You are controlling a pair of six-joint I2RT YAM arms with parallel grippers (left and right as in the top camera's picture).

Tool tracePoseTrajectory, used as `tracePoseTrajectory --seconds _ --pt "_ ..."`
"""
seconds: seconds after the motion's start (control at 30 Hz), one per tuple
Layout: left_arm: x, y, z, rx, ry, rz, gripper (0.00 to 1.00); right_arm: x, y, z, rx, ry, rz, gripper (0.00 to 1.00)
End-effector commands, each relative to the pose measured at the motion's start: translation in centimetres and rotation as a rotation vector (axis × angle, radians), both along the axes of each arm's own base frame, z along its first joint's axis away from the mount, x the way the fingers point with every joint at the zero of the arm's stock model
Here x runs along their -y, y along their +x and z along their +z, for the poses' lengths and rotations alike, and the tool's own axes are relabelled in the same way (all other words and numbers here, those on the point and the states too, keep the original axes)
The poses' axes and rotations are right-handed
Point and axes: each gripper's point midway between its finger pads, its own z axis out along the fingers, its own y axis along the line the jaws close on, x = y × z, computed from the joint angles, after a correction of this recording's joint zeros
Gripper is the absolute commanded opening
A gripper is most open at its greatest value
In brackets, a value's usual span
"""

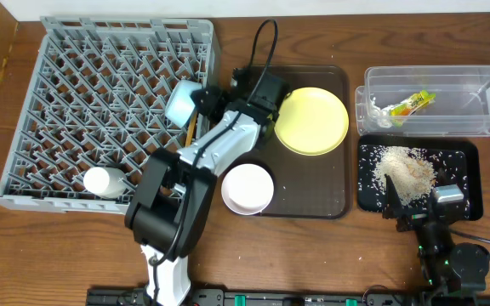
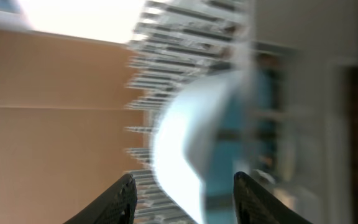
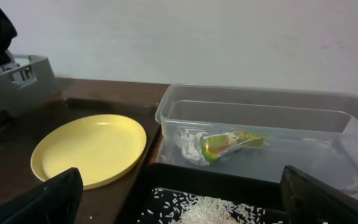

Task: Sort waste into correct bins and load items into the dishwasher
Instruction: 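Release the blue bowl and reach the left gripper to the white bowl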

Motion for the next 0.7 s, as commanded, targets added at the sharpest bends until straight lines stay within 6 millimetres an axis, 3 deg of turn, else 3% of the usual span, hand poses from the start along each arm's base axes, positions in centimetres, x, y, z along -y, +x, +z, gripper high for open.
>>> tracePoseTrajectory --seconds 0.0,0.2,0.27,0.37,0.5,0.67 --pt "3.3 -0.9 1.0 0.064 -0.323 -0.031 0.5 0.1 0.0 0.0 0.002 -0.006 -0.003 0.99" --pt "12.1 -4.7 2.5 -0.105 -0.852 -0.232 0.54 0.1 0.0 0.0 0.002 -0.006 -0.003 0.99" --pt "14.2 -5.6 2.8 -0.169 -0.975 -0.286 0.54 0.1 0.0 0.0 0.002 -0.006 -0.003 0.99" --pt "14.0 -5.5 2.2 -0.182 -1.012 -0.259 0.54 0.1 0.0 0.0 0.002 -0.006 -0.003 0.99" --pt "13.0 -5.0 -0.1 -0.219 -0.995 -0.206 0.53 0.1 0.0 0.0 0.002 -0.006 -0.003 0.99" --pt "13.1 -6.8 -1.8 -0.316 -1.03 -0.141 0.51 0.1 0.0 0.0 0.002 -0.006 -0.003 0.99"
